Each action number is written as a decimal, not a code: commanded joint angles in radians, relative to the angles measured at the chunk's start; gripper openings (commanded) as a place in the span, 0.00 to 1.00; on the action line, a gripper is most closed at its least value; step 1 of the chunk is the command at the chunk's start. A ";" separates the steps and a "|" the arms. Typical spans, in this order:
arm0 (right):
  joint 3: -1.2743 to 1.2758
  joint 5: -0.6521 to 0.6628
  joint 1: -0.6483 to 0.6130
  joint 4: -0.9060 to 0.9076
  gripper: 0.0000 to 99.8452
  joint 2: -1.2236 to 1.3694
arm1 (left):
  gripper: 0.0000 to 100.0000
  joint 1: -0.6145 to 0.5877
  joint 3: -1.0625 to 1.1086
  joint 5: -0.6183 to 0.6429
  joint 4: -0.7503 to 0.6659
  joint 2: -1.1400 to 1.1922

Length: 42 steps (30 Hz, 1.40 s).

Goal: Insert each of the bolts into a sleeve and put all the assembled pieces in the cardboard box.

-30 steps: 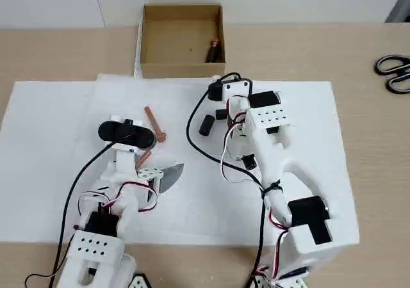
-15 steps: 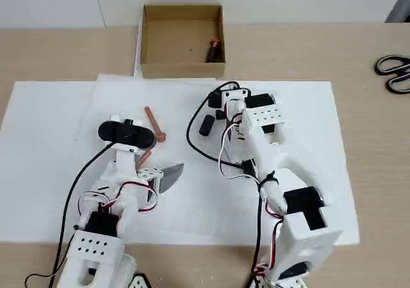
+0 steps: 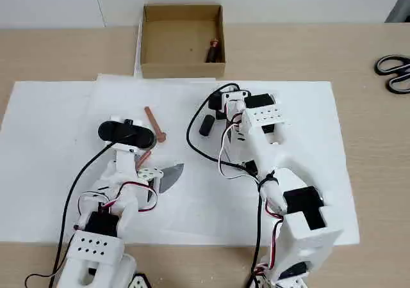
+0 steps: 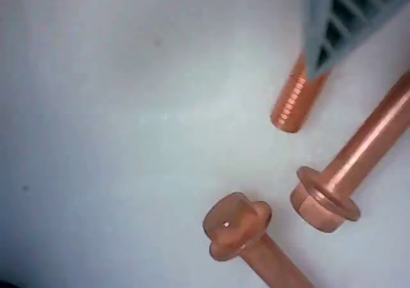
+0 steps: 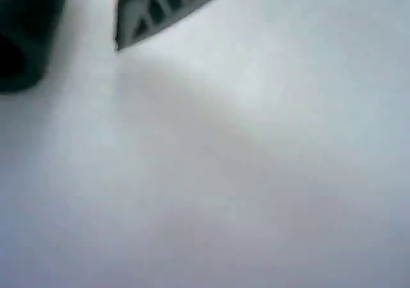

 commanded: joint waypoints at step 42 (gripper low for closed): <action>-0.221 0.083 0.090 0.282 0.00 -0.684 | 0.36 0.006 -0.002 -0.003 -0.021 -0.011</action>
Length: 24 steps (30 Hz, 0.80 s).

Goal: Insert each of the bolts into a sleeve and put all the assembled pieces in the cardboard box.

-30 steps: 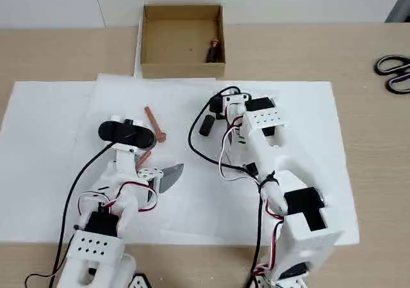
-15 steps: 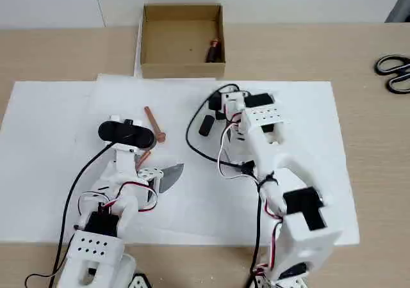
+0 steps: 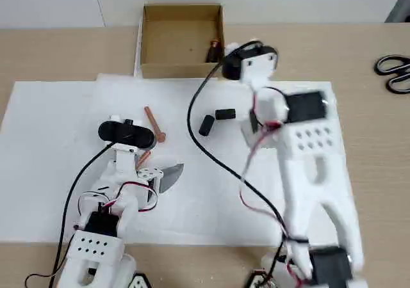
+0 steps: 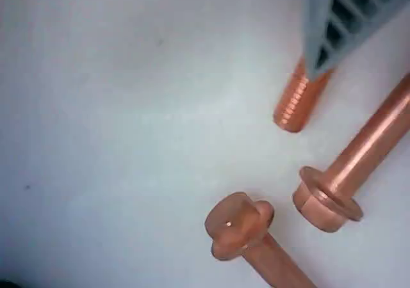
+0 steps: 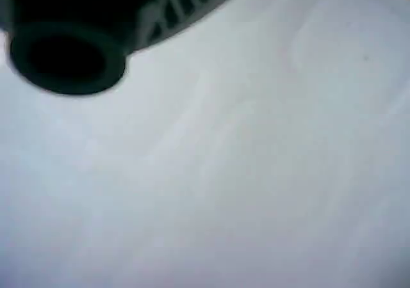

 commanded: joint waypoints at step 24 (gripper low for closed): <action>0.354 0.015 0.202 -0.157 0.00 -0.294 | 0.36 -0.176 -0.598 -0.008 0.457 -0.002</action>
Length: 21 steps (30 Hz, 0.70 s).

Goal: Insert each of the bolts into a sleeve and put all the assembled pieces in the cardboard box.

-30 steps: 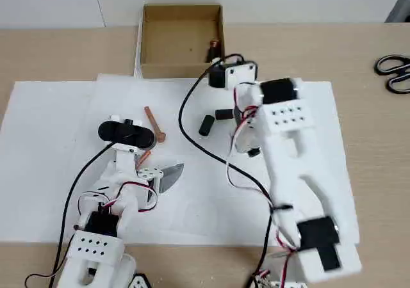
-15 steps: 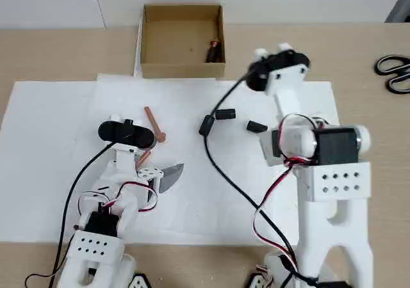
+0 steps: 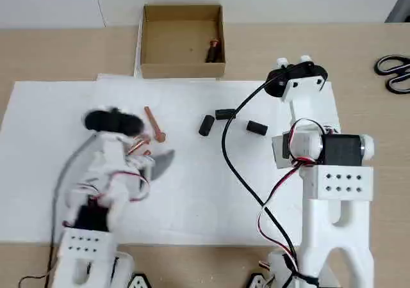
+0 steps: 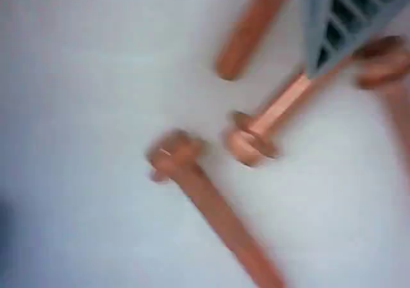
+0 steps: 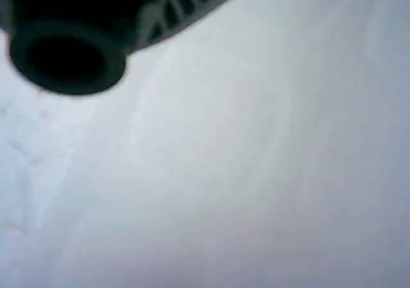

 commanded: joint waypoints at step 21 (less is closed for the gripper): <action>-0.006 0.014 0.010 -0.013 0.00 -0.027 | 0.36 -0.115 -1.504 -0.092 0.905 1.142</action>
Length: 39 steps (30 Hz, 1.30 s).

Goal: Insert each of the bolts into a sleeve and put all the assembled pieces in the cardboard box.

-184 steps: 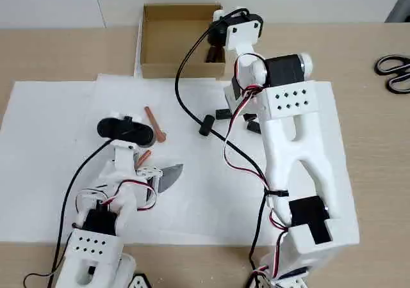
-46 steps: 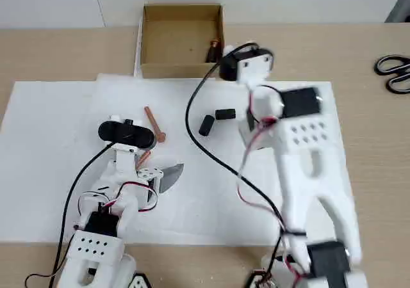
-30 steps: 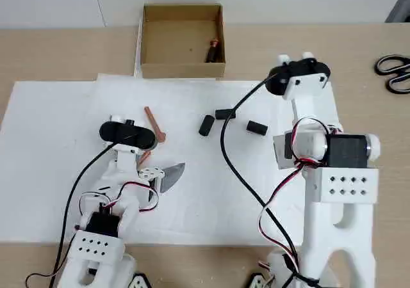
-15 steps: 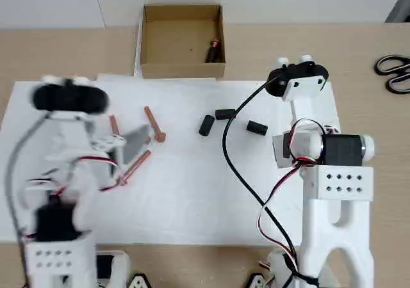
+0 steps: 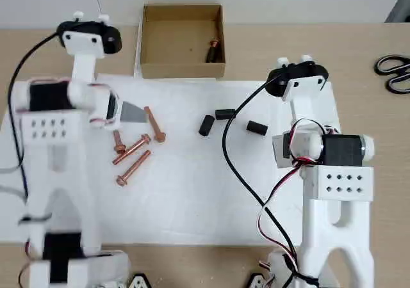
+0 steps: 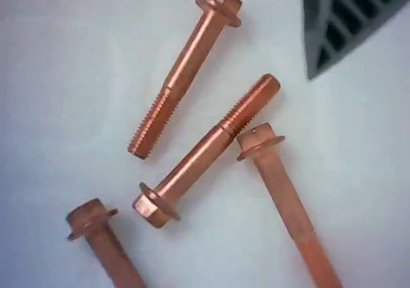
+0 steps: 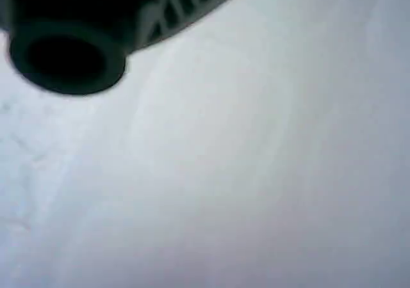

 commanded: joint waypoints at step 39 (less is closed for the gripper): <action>0.064 0.014 0.007 -0.019 0.00 -0.035 | 0.12 0.068 0.008 -0.559 -0.224 0.460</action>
